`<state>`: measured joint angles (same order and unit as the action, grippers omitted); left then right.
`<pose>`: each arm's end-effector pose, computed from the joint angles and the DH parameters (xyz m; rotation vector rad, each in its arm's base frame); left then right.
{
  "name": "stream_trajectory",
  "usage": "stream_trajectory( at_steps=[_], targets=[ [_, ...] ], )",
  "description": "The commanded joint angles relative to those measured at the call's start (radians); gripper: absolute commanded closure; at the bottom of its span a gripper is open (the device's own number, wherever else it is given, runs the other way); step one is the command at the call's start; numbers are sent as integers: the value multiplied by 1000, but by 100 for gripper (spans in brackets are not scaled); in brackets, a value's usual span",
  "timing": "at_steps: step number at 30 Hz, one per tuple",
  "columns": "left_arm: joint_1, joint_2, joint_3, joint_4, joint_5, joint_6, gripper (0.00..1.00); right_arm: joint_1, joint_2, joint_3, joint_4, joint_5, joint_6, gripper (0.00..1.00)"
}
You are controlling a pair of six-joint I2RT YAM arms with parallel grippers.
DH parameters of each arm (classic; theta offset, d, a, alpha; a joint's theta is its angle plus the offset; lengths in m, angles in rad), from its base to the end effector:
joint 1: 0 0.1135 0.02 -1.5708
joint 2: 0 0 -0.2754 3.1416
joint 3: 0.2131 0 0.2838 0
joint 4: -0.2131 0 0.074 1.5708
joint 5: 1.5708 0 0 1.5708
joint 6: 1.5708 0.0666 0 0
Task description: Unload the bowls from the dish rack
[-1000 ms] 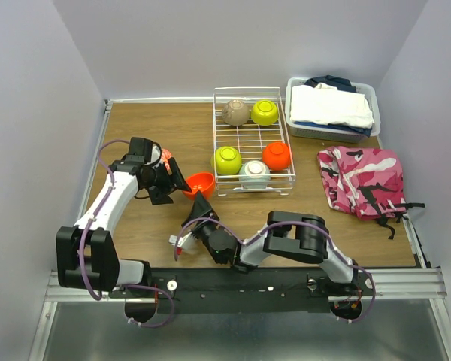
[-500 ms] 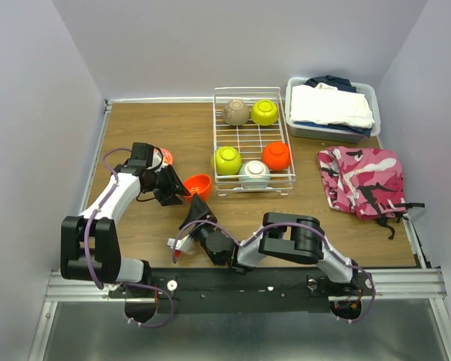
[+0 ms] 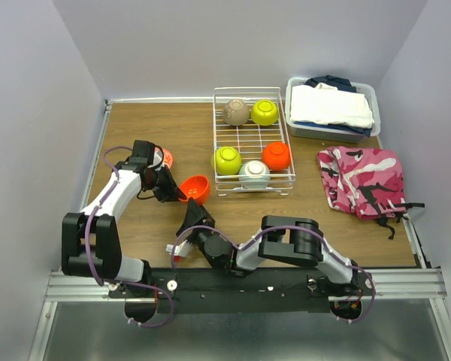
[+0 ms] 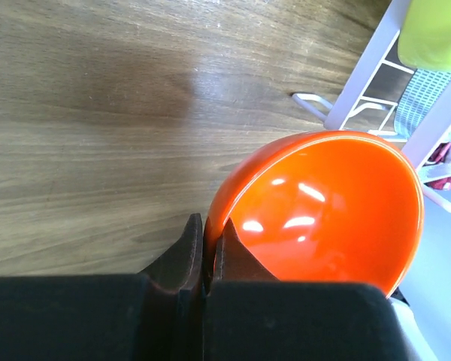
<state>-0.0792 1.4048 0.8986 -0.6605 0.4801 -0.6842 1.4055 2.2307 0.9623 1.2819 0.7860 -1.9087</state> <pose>0.2951 -0.0543 0.1808 -0.7057 2.7366 -0.8565 0.1205 0.4359 0.0858 -1.5723 0.5063 -0.9957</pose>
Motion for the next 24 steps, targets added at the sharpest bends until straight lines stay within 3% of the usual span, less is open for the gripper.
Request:
stream_trajectory(
  at_steps=[1,7,13,16,19,20,24],
  targets=[
    [9,-32,101,-25,-62,60,100,4,-40,-2,467,56,111,17],
    [35,-44,164,-18,-158,72,100,27,-115,-48,338,101,215,2],
    [35,-55,140,97,-290,61,100,50,-222,-80,130,171,394,0],
    [35,-47,97,168,-319,60,100,53,-298,-73,-117,211,583,0],
    [29,-40,48,234,-343,54,100,53,-434,-16,-526,196,908,0],
    [27,-38,34,254,-353,52,100,52,-471,5,-752,152,1088,0],
    [-4,-26,-24,332,-394,17,100,46,-578,87,-1021,76,1335,0]
  ],
)
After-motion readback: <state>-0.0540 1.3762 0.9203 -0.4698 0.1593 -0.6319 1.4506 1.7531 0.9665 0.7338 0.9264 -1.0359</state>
